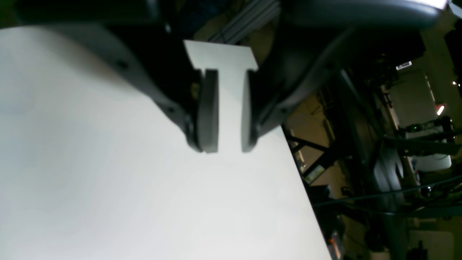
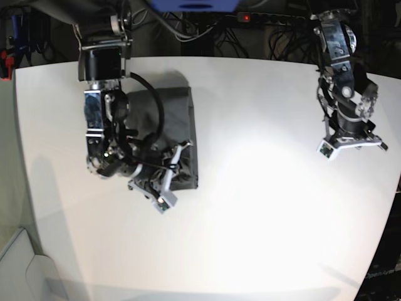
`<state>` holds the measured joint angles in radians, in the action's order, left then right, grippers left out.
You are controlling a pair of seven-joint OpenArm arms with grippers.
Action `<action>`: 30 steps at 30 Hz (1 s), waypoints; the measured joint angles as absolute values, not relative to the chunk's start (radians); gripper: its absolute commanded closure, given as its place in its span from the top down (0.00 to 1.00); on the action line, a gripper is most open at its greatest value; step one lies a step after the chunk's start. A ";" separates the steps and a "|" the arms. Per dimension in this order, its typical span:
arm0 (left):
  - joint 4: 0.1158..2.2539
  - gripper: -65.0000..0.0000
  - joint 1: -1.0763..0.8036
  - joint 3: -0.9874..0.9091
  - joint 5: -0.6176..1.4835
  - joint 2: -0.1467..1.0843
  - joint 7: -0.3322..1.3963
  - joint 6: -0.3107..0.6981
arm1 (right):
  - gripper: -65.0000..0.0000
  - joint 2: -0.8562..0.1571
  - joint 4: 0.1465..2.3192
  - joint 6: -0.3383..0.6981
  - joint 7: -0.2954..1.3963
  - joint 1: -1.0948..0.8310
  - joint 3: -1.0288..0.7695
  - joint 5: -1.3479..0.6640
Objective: Layout the t-shirt on the table in an organized manner, then fold the t-shirt properly
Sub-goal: 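Release the bundle and press it square with the right gripper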
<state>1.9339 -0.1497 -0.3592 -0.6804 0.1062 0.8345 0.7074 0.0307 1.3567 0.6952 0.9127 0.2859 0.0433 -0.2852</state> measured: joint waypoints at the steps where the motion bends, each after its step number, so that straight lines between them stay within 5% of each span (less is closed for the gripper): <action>1: 1.937 0.17 -0.155 -0.360 -0.682 0.100 0.838 0.707 | 0.00 0.031 1.325 0.695 0.897 0.296 0.044 -0.280; 16: 1.937 0.17 -0.221 -0.359 -0.684 0.094 0.834 0.708 | 0.01 0.003 0.929 0.694 0.679 0.443 0.044 -0.273; 22: 1.951 0.17 -0.220 -0.359 -0.681 0.094 0.835 0.708 | 0.01 0.002 0.952 0.693 0.687 0.487 0.044 -0.266; 30: 1.986 0.16 -0.228 -0.363 -0.601 -0.031 0.834 0.707 | 0.00 -0.062 1.321 0.692 0.841 0.373 0.004 -0.275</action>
<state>1.9862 -0.2283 -0.3630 -0.6014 -0.0311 0.8341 0.7071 -0.0616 1.3209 0.6918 0.8406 0.3725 0.0044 -0.2749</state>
